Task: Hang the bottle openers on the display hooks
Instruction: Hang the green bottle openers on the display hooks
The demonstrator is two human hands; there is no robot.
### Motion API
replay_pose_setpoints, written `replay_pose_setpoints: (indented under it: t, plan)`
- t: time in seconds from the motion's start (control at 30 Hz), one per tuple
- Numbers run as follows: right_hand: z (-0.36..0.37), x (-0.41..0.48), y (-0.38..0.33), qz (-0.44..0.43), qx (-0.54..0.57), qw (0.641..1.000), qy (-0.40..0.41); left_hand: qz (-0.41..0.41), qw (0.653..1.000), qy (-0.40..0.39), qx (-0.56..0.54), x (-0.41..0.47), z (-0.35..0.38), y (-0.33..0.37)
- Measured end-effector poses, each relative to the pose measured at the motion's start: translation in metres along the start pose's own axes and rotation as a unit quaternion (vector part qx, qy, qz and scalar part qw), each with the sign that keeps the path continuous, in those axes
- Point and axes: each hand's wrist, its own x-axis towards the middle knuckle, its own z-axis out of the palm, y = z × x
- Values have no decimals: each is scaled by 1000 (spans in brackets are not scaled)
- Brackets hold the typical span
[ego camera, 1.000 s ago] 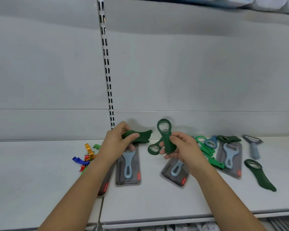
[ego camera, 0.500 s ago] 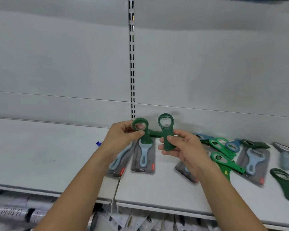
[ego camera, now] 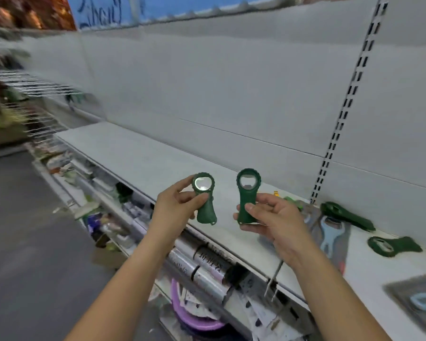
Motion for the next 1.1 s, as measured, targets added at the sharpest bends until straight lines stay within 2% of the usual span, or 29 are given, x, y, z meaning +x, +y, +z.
replay_pose_setpoints:
  t: [0.23, 0.43, 0.7, 0.87, 1.1]
  plan:
    - [139, 47, 59, 56, -10, 993, -99, -69, 988, 112, -85, -13, -143, -23]
    - [286, 81, 125, 87, -52, 978, -182, -72, 970, 209, -101, -20, -289, -42]
    - [486, 118, 204, 134, -54, 956, -256, -108, 954, 261, -97, -13, -476, -70]
    - [591, 149, 240, 153, -65, 936, -310, -134, 915, 369, -90, 10, -576, -99]
    - [711, 236, 293, 146, -81, 923, -348, -125, 892, 428, -80, 88, -687, -139]
